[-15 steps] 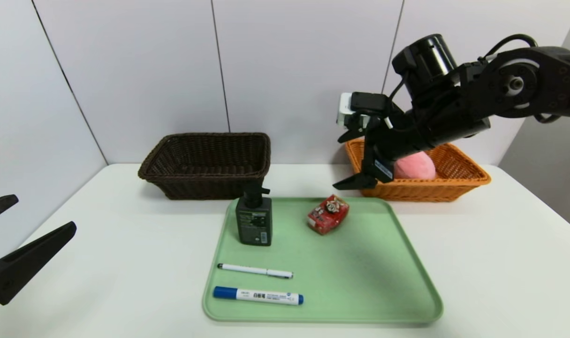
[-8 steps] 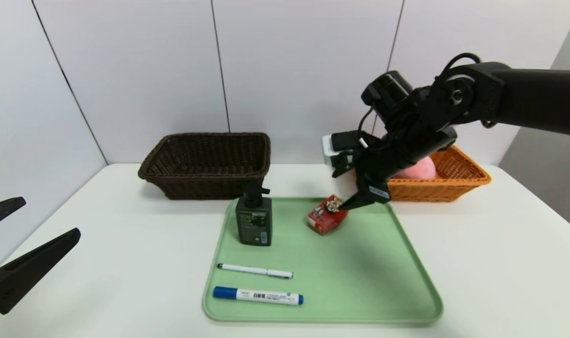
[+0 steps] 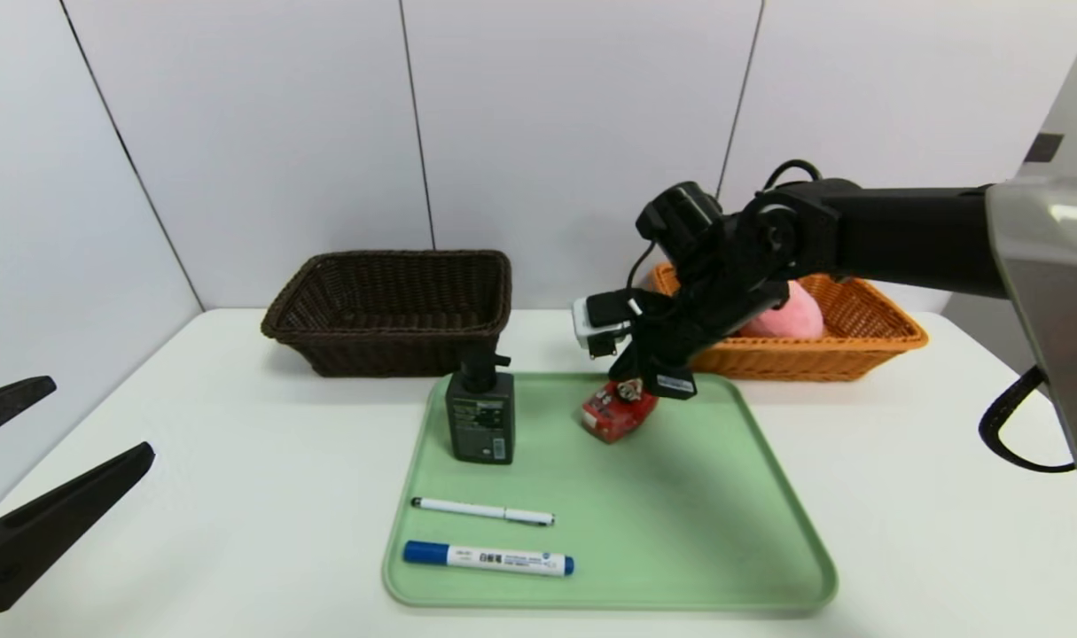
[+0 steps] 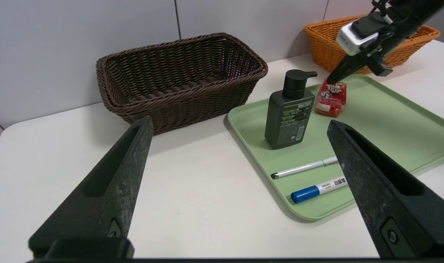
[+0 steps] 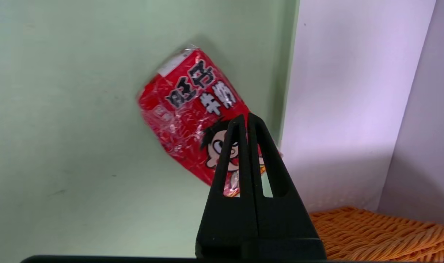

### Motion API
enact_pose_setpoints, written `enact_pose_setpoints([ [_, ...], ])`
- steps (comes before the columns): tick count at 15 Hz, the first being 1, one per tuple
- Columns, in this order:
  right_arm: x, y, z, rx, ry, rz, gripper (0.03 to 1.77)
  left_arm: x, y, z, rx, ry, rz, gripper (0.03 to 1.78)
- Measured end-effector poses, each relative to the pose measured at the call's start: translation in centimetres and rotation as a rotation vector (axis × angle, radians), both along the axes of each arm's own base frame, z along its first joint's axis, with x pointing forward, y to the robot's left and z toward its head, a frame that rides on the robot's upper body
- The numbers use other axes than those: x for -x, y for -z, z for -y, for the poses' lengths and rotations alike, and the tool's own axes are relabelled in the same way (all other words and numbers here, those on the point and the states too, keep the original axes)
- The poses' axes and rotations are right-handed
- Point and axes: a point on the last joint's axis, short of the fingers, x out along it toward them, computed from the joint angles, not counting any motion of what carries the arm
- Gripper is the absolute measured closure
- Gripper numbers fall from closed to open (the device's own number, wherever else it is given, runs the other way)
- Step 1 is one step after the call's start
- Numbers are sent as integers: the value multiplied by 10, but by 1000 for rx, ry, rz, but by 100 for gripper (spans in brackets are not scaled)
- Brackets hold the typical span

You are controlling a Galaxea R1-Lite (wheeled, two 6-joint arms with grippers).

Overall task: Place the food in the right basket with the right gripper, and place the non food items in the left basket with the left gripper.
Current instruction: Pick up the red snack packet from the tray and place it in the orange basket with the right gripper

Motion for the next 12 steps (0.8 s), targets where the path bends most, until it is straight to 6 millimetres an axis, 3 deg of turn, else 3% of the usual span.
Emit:
enact_pose_setpoints([
  [4, -6, 4, -3, -3, 4, 48, 170, 0, -4, 0, -3, 5, 15, 12],
  [8, -6, 0, -4, -13, -13, 75, 105, -1, -8, 0, -5, 5, 23, 12],
  [12, -4, -3, -3, -3, -45, 88, 67, -2, -9, 0, -5, 5, 23, 12],
])
